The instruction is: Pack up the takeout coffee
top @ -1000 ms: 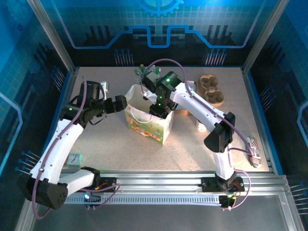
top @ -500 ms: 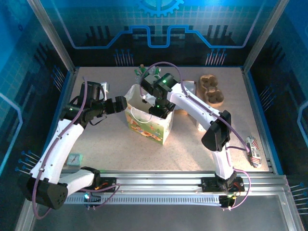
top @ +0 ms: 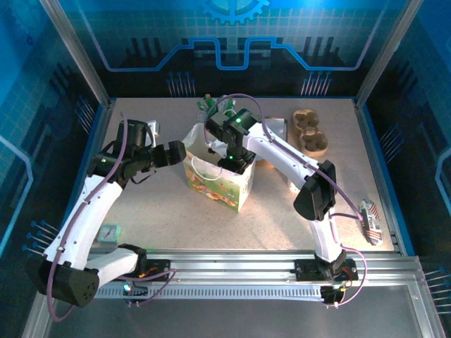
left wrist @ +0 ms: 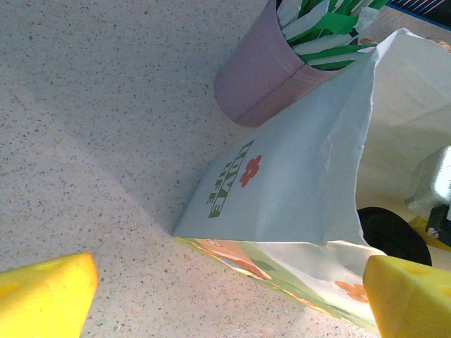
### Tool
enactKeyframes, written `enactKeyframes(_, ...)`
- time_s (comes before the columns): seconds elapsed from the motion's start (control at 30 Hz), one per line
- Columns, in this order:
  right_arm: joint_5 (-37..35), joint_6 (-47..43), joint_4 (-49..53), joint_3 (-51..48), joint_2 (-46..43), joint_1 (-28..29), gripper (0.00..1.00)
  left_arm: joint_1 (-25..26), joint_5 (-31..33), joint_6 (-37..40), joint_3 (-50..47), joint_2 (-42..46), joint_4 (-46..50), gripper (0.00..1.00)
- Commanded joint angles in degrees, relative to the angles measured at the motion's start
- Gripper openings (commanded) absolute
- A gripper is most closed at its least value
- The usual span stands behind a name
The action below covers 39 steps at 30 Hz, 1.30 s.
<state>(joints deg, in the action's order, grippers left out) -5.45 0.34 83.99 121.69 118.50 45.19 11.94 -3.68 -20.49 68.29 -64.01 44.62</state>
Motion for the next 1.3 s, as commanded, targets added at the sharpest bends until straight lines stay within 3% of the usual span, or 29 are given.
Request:
enactKeyframes(0.0,1.07,-0.62,1.27,-0.31,0.9,-0.79,0.41,-0.61,0.86,1.51,-0.74,1.34,-0.84,0.98)
enactKeyframes(1.27,1.25,0.49,-4.31,-5.94,-0.64,-1.72,0.4,-0.61,0.97,1.56,-1.41,1.63,-1.21,0.98)
